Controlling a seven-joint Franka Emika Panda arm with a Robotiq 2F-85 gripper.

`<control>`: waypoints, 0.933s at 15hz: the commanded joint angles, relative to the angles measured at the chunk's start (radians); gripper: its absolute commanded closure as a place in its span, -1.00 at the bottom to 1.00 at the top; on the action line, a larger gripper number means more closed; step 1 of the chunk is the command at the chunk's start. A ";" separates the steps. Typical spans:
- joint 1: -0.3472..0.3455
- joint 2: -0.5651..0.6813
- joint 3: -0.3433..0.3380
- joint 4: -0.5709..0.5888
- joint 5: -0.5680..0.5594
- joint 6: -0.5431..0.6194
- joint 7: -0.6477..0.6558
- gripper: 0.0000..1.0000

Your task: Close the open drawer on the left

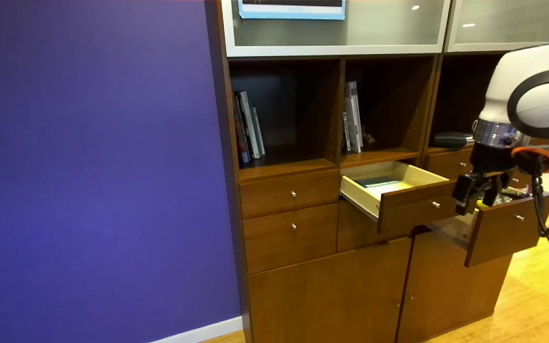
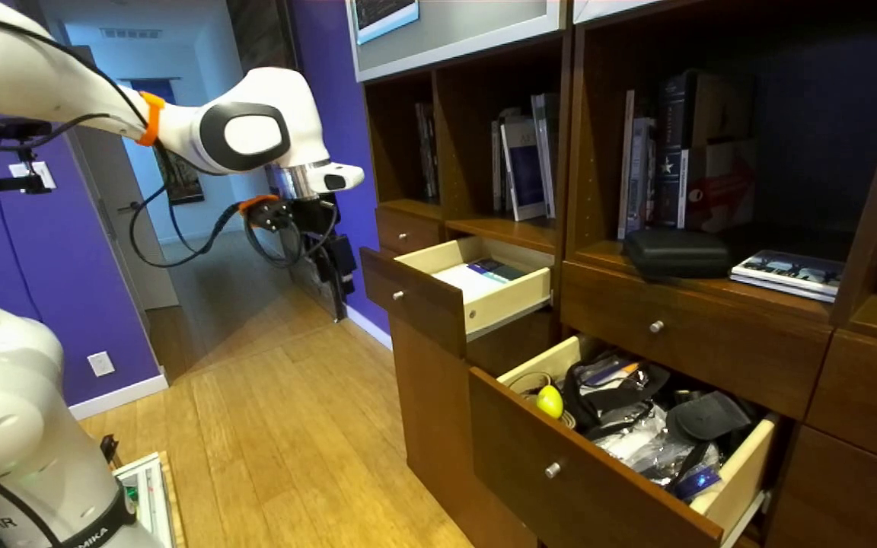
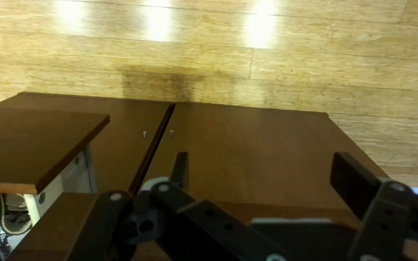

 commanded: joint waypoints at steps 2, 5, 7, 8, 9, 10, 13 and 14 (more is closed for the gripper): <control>-0.018 0.151 0.004 0.117 -0.003 0.066 0.053 -1.00; -0.028 0.217 0.004 0.154 -0.025 0.146 0.078 -1.00; -0.034 0.256 0.003 0.172 -0.050 0.201 0.084 -1.00; -0.038 0.272 0.003 0.180 -0.064 0.224 0.089 -1.00; -0.041 0.289 0.001 0.185 -0.074 0.250 0.089 -1.00; -0.041 0.301 -0.003 0.188 -0.074 0.276 0.084 -1.00; -0.044 0.342 -0.011 0.203 -0.082 0.337 0.081 -1.00; -0.044 0.355 -0.013 0.209 -0.080 0.354 0.078 -1.00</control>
